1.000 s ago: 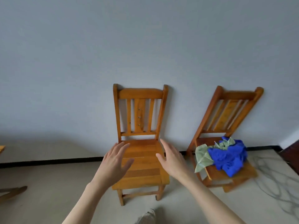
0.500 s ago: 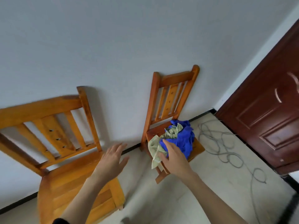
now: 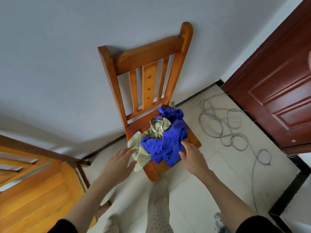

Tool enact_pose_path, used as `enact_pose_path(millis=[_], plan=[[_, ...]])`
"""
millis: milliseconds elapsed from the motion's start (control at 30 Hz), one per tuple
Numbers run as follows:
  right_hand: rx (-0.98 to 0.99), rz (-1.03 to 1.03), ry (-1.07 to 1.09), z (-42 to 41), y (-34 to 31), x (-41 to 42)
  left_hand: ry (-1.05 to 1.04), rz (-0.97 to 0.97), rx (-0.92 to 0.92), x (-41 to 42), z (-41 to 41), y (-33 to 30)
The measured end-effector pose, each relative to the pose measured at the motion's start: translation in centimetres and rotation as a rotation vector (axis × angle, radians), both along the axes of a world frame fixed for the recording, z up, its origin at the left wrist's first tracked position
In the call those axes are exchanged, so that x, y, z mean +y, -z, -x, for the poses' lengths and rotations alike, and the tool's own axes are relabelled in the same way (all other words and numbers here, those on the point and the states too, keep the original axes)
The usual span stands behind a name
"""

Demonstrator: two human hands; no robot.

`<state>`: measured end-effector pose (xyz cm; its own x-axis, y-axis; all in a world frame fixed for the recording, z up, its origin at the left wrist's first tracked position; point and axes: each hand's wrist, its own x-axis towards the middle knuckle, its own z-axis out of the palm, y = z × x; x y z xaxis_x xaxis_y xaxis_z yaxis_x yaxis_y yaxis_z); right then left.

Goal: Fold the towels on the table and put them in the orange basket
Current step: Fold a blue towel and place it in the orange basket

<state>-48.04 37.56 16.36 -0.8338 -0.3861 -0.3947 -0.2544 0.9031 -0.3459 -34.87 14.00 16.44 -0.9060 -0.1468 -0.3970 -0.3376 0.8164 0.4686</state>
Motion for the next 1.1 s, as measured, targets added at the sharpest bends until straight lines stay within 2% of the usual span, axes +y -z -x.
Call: enact_pose_path(millis=[133, 233, 467, 533, 600, 767, 833, 933, 1100], plan=[[0.110, 0.016, -0.113, 7.9, 3.6, 1.5, -0.053, -0.063, -0.120, 4.0, 6.4, 3.0], [0.155, -0.051, -0.249, 12.5, 6.4, 1.6, -0.095, -0.129, -0.182, 6.1, 11.0, 5.5], [0.148, -0.115, -0.482, 17.1, 12.8, 0.4, -0.282, -0.254, -0.251, 9.7, 15.3, 10.5], [0.142, -0.135, -0.497, 17.9, 14.1, 0.4, -0.307, -0.288, -0.258, 10.4, 15.8, 11.2], [0.096, -0.052, -0.415, 18.3, 14.7, 0.1, -0.348, -0.317, -0.254, 10.9, 16.5, 11.6], [-0.119, 0.263, -0.173, 17.6, 11.3, -1.9, -0.455, -0.349, -0.181, 11.6, 18.4, 10.8], [-0.159, 0.315, -0.170, 17.5, 9.6, -2.3, -0.489, -0.377, -0.151, 11.9, 19.6, 9.9], [-0.185, 0.366, -0.180, 18.0, 7.0, -3.0, -0.563, -0.371, -0.013, 11.6, 21.2, 7.8], [-0.091, 0.389, -0.295, 19.9, 2.4, -3.6, -0.624, -0.349, 0.146, 9.5, 21.7, 3.4]])
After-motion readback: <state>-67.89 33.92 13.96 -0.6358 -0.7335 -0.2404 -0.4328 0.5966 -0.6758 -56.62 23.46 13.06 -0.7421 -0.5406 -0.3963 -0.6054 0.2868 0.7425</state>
